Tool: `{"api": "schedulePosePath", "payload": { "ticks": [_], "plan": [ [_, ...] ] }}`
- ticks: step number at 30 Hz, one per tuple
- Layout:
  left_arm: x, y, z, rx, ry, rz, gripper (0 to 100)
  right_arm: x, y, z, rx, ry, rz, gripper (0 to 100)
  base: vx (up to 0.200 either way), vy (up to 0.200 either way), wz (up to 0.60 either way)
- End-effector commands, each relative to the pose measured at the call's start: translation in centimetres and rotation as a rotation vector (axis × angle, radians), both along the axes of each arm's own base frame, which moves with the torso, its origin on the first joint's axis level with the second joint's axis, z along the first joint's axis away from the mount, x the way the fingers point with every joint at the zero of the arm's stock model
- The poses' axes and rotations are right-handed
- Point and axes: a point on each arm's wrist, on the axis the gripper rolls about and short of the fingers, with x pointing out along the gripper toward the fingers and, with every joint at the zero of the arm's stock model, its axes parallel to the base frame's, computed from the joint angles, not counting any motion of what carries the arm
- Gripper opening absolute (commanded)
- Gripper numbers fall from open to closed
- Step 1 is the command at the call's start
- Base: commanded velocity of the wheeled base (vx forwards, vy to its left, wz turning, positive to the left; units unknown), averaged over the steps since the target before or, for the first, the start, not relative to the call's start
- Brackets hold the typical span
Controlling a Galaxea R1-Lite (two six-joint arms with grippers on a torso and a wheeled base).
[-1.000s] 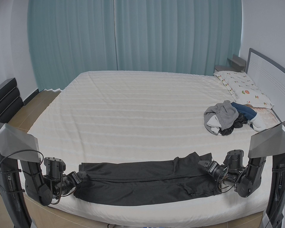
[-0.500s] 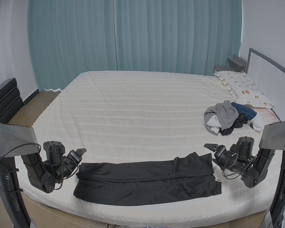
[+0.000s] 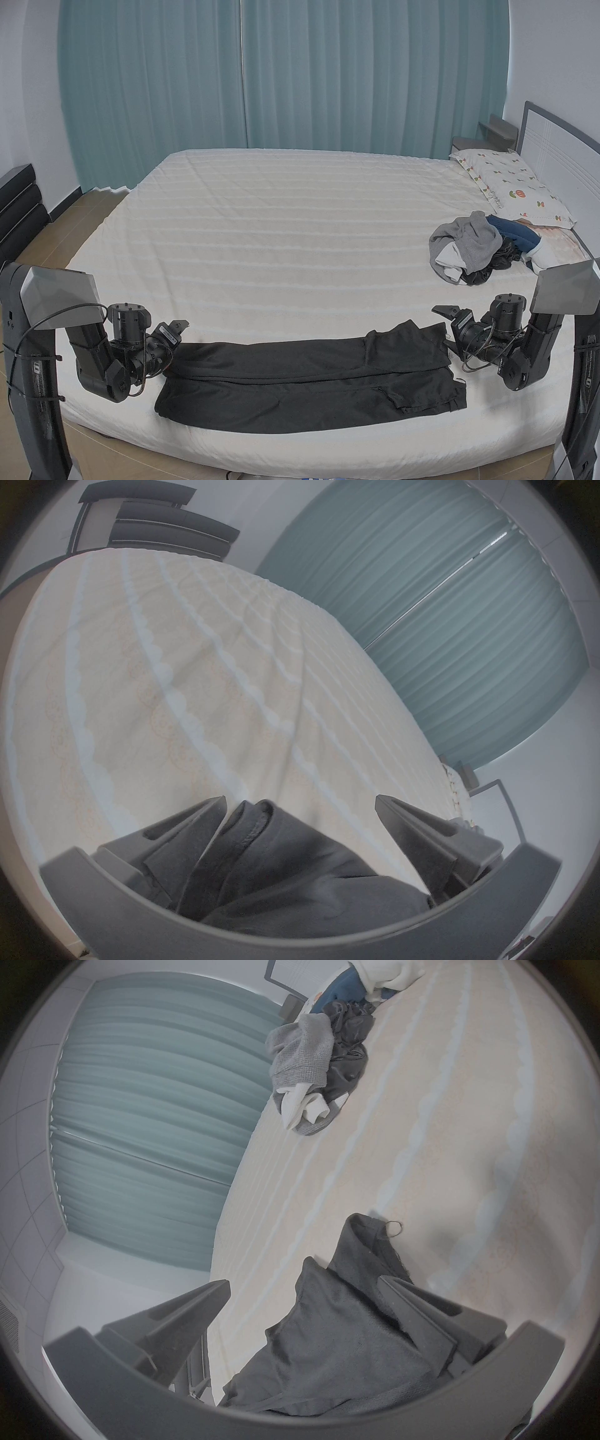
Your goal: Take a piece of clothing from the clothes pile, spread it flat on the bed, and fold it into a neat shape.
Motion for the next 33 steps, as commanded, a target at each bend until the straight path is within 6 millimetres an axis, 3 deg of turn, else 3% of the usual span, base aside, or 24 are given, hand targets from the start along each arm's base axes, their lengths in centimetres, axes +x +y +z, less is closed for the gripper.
{"api": "schedulePosePath", "payload": {
  "ticks": [1,14,24,33],
  "plan": [
    [0.2,0.0,-1.2,0.017,0.031,-0.007,0,0.0,0.1,-0.5,0.001,0.013,-0.004,100,0.000,0.000,0.00],
    [0.1,1.8,-1.5,0.069,0.054,0.092,0,0.0,0.1,-0.6,-0.002,0.003,-0.005,100,0.000,0.000,0.00],
    [0.2,1.8,-1.9,0.064,0.050,0.097,0,0.1,0.2,-0.8,-0.010,0.002,-0.002,100,0.000,0.000,0.00],
    [0.3,1.4,-1.8,0.060,0.031,0.088,0,1.0,-0.5,-1.0,-0.131,-0.050,0.011,100,0.000,0.000,0.00]
  ]
}}
